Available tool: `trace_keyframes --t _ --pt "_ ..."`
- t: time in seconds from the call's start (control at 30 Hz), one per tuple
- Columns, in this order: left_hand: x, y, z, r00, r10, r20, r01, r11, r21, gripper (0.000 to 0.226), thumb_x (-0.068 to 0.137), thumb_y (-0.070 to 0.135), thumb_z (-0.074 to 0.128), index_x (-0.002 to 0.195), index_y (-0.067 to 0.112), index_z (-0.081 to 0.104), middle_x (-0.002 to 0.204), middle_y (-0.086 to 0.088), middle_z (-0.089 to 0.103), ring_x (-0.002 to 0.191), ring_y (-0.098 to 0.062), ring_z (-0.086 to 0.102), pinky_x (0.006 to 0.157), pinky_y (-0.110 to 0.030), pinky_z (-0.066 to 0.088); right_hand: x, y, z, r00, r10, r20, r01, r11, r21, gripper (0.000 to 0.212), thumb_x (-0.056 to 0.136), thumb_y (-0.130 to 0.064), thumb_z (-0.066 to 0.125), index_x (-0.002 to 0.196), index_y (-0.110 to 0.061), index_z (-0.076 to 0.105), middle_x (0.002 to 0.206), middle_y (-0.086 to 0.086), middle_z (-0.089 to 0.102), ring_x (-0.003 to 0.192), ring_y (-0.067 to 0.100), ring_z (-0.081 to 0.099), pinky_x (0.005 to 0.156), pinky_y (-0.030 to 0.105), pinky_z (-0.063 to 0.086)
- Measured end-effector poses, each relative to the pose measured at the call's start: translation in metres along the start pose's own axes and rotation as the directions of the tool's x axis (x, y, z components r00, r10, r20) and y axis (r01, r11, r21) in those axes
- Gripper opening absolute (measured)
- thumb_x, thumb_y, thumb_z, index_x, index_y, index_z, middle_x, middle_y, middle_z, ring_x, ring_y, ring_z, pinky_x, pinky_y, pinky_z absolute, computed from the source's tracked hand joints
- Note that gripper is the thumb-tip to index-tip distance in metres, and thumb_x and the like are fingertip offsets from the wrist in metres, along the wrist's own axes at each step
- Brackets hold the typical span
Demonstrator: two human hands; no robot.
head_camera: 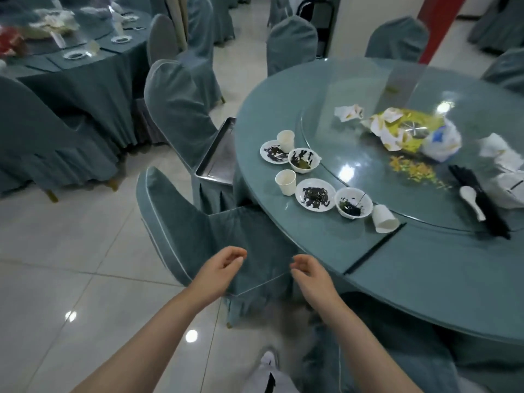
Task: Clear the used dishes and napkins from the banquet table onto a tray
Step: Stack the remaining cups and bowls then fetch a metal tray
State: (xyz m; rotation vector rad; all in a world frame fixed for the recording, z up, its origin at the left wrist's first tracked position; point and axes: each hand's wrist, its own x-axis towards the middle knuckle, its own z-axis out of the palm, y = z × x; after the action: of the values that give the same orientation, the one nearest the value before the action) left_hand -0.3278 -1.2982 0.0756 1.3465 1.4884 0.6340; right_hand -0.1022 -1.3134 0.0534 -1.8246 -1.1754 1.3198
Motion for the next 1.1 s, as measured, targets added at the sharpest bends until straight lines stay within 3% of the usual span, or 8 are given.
trace_keyframes --t 0.13,0.3,0.53,0.7,0.8,0.93,1.1 --pt "0.057 0.020 0.014 1.000 -0.001 0.014 0.002 1.000 -0.031 0.017 0.098 0.022 0.053 0.106 0.030 0.066 0.109 0.016 0.066 0.106 0.002 0.058 0.090 -0.018 0.044 0.034 0.002 -0.037 0.996 0.063 -0.069 -0.061 0.998 0.030 0.020 0.093 -0.013 0.056 0.110 -0.025 0.056 0.104 -0.007 0.065 0.091 0.002 0.059 0.072 0.008 0.042" --pt "0.124 0.039 0.024 0.999 -0.043 -0.016 0.042 0.997 -0.066 0.016 0.098 0.020 0.052 0.101 0.024 0.067 0.103 0.008 0.069 0.099 -0.012 0.064 0.096 -0.037 0.050 0.071 0.008 -0.072 0.969 0.197 -0.151 -0.174 0.973 0.154 0.019 0.091 -0.016 0.062 0.108 -0.021 0.058 0.104 0.002 0.067 0.086 0.016 0.063 0.084 0.036 0.051" --pt "0.222 0.071 0.023 0.998 -0.062 -0.022 0.060 0.993 -0.100 0.017 0.100 0.019 0.047 0.100 0.023 0.065 0.105 0.001 0.069 0.098 -0.017 0.063 0.092 -0.033 0.050 0.119 0.010 -0.105 0.895 0.383 -0.229 -0.269 0.872 0.409 0.020 0.091 -0.006 0.054 0.110 -0.011 0.056 0.097 0.011 0.069 0.078 0.018 0.062 0.064 0.026 0.049" --pt "0.295 0.098 0.023 0.999 -0.051 -0.009 0.050 0.993 -0.109 0.016 0.100 0.017 0.048 0.101 0.018 0.063 0.098 0.000 0.067 0.092 -0.018 0.060 0.089 -0.032 0.048 0.151 0.011 -0.120 0.841 0.472 -0.264 -0.311 0.822 0.478 0.014 0.097 -0.018 0.047 0.105 -0.010 0.056 0.093 0.012 0.073 0.073 0.019 0.061 0.064 0.028 0.049" --pt "0.337 0.107 0.030 0.995 -0.091 0.031 0.094 0.989 -0.116 0.014 0.099 0.018 0.049 0.096 0.016 0.063 0.094 -0.004 0.067 0.083 -0.016 0.060 0.080 -0.028 0.048 0.168 0.006 -0.124 0.824 0.517 -0.231 -0.343 0.780 0.523 0.017 0.100 -0.024 0.048 0.104 -0.009 0.056 0.093 0.015 0.073 0.070 0.020 0.061 0.067 0.031 0.052" --pt "0.384 0.118 0.045 0.975 -0.189 0.119 0.213 0.945 -0.248 0.015 0.099 0.014 0.049 0.095 0.009 0.063 0.087 -0.009 0.066 0.075 -0.018 0.059 0.070 -0.026 0.049 0.188 0.005 -0.125 0.782 0.576 -0.239 -0.362 0.731 0.578 0.020 0.101 -0.026 0.047 0.101 -0.007 0.054 0.089 0.017 0.072 0.067 0.021 0.061 0.064 0.031 0.051" --pt "0.427 0.108 0.058 0.971 -0.207 0.119 0.209 0.978 -0.006 0.025 0.097 0.021 0.052 0.079 0.007 0.061 0.078 -0.013 0.062 0.062 -0.020 0.053 0.063 -0.032 0.048 0.197 0.007 -0.122 0.750 0.610 -0.256 -0.361 0.701 0.615 0.022 0.102 -0.025 0.045 0.102 -0.005 0.056 0.086 0.017 0.072 0.067 0.022 0.061 0.060 0.028 0.050"
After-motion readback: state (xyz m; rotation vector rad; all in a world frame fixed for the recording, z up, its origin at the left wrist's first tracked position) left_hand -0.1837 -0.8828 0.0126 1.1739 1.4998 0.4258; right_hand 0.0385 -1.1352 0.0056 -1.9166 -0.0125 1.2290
